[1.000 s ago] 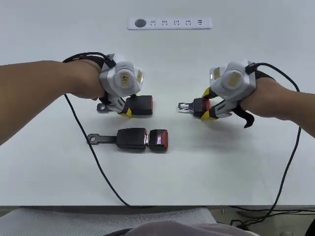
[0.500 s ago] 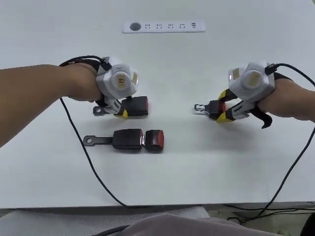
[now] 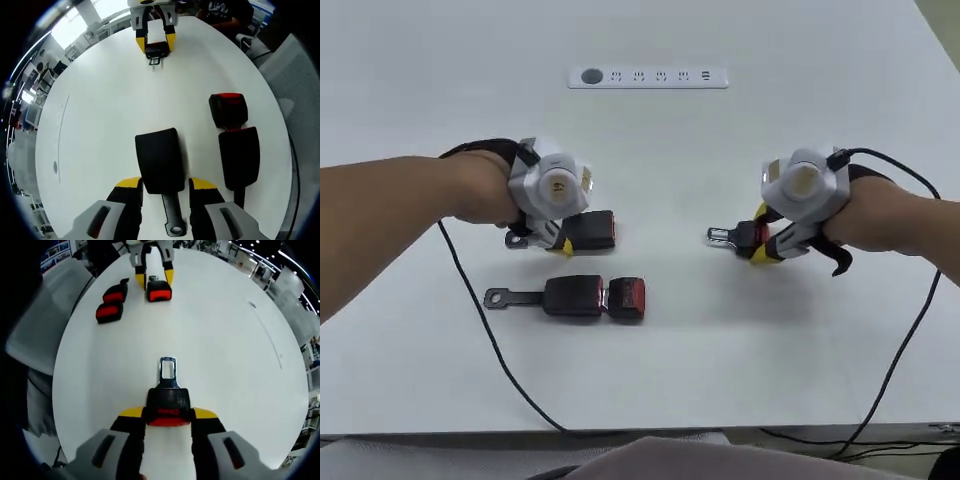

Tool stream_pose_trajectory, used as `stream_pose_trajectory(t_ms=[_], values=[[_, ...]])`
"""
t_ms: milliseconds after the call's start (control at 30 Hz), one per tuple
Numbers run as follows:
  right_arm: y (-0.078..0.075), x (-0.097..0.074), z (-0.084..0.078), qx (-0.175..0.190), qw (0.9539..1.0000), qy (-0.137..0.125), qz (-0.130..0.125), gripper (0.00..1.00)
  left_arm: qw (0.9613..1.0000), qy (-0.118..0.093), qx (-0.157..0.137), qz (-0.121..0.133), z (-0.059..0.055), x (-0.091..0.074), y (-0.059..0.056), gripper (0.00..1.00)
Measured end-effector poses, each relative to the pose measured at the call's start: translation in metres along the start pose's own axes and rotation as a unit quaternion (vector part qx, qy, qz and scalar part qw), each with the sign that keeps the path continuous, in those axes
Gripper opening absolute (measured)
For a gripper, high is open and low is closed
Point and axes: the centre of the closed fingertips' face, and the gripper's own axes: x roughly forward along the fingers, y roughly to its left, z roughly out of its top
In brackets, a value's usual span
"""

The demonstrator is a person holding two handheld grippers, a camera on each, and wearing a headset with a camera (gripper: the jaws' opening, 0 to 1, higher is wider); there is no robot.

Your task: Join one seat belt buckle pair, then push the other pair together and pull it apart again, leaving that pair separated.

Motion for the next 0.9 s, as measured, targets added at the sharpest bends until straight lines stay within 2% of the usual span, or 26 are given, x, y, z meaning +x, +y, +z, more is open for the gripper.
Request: stream_pose_trajectory(t_ms=[67,133,167,267,333,367,433,467,500,567,667,700,733,767,800,833,900], values=[[-0.004,-0.002,0.000,-0.004,0.9998,-0.001,-0.022,0.41,0.9997,-0.001,-0.012,0.020,-0.003,-0.006,0.004,0.40],[-0.011,-0.006,-0.002,0.009,0.9983,-0.003,-0.057,0.47,0.9981,-0.016,-0.037,0.047,-0.003,-0.018,0.009,0.43],[-0.010,-0.006,-0.003,0.008,0.9983,-0.004,-0.057,0.51,0.9962,-0.028,-0.058,0.060,-0.001,-0.027,0.011,0.43],[-0.004,-0.012,-0.007,0.032,0.9966,-0.002,-0.076,0.60,0.9917,-0.045,-0.086,0.085,-0.003,-0.046,0.007,0.44],[0.003,-0.016,-0.004,0.038,0.9961,-0.013,-0.079,0.60,0.9866,-0.056,-0.111,0.106,-0.008,-0.057,0.001,0.47],[0.006,-0.022,0.002,0.040,0.9945,-0.032,-0.091,0.61,0.9840,-0.063,-0.120,0.116,-0.010,-0.062,-0.001,0.48],[0.012,-0.031,0.008,0.081,0.9901,-0.058,-0.099,0.62,0.9767,-0.075,-0.150,0.135,-0.014,-0.074,-0.009,0.48],[0.015,-0.035,0.012,0.094,0.9878,-0.073,-0.100,0.63,0.9705,-0.091,-0.171,0.143,-0.013,-0.080,-0.015,0.48],[0.020,-0.038,0.016,0.109,0.9845,-0.091,-0.102,0.64,0.9674,-0.102,-0.180,0.146,-0.011,-0.084,-0.020,0.49],[0.030,-0.041,0.018,0.109,0.9840,-0.096,-0.103,0.67,0.9612,-0.117,-0.194,0.158,-0.010,-0.093,-0.029,0.52],[0.043,-0.043,0.022,0.104,0.9834,-0.104,-0.107,0.71,0.9477,-0.143,-0.228,0.171,-0.011,-0.106,-0.049,0.55],[0.049,-0.044,0.025,0.106,0.9822,-0.111,-0.108,0.71,0.9438,-0.149,-0.238,0.175,-0.012,-0.110,-0.054,0.56],[0.053,-0.045,0.027,0.111,0.9809,-0.117,-0.108,0.71,0.9381,-0.154,-0.254,0.178,-0.015,-0.115,-0.062,0.56],[0.057,-0.046,0.029,0.116,0.9792,-0.126,-0.109,0.72,0.9343,-0.159,-0.262,0.182,-0.018,-0.118,-0.066,0.56],[0.062,-0.046,0.031,0.115,0.9788,-0.129,-0.110,0.74,0.9317,-0.162,-0.266,0.187,-0.020,-0.122,-0.070,0.57],[0.067,-0.046,0.032,0.116,0.9787,-0.130,-0.109,0.76,0.9274,-0.170,-0.271,0.194,-0.022,-0.128,-0.076,0.59],[0.074,-0.046,0.037,0.121,0.9772,-0.136,-0.110,0.79,0.9111,-0.184,-0.308,0.204,-0.030,-0.135,-0.085,0.66]])
